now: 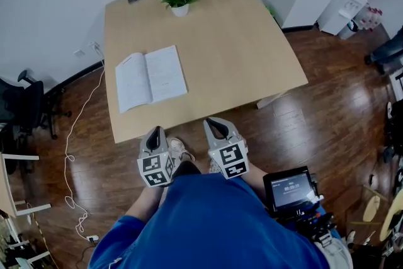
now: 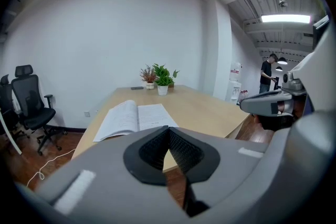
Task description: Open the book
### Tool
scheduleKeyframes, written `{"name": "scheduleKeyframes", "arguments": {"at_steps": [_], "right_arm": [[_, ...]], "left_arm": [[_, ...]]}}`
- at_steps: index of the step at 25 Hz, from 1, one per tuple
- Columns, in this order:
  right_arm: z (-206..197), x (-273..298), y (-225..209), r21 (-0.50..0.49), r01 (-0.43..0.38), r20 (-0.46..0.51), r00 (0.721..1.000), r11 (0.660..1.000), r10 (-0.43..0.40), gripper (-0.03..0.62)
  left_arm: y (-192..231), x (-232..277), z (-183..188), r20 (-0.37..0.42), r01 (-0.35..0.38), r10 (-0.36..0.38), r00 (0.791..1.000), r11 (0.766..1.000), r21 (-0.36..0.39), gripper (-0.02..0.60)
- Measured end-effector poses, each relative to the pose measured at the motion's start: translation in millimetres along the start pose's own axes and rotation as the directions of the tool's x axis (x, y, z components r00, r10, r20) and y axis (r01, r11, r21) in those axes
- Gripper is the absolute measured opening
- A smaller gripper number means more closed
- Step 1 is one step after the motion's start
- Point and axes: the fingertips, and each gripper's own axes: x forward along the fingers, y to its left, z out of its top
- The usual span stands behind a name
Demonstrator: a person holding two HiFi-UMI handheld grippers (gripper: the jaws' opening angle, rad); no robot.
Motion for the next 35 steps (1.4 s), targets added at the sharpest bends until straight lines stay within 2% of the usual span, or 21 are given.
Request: {"name": "scheduleKeyframes", "arguments": {"at_steps": [7,15,23,31,35], "right_arm": [[-4.6,-6.5,23.1,-0.006,-0.022,0.007,1.000,1.000,0.022,0.003],[2.9,-3.7,48.1,-0.009,0.001,-0.005,1.000,1.000,-0.001,0.003],[0.0,-5.0,91.5,-0.013,0.016,-0.009,1.000,1.000,-0.017,0.003],[-8.2,-16.8,101.5,-0.006,0.048,-0.017,0.999,0.999,-0.048,0.003],[-12.5,-20.1,107.2,-0.008,0.055,-0.024,0.998,0.998,-0.055,0.003]], "left_arm": [[-4.5,-25.7,-4.5,0.026,0.011,-0.012,1.000,1.000,0.029,0.008],[10.8,-42.8,-0.5,0.041,0.054,-0.056,0.998,0.998,0.033,0.008],[30.1,-62.7,-14.2,0.032,0.106,-0.108,0.994,0.993,0.050,0.008],[18.6,-71.4,-24.3,0.026,0.157,-0.159,0.987,0.986,0.062,0.008],[15.5,-75.9,-22.8,0.047,0.173,-0.176,0.983,0.982,0.073,0.008]]}}
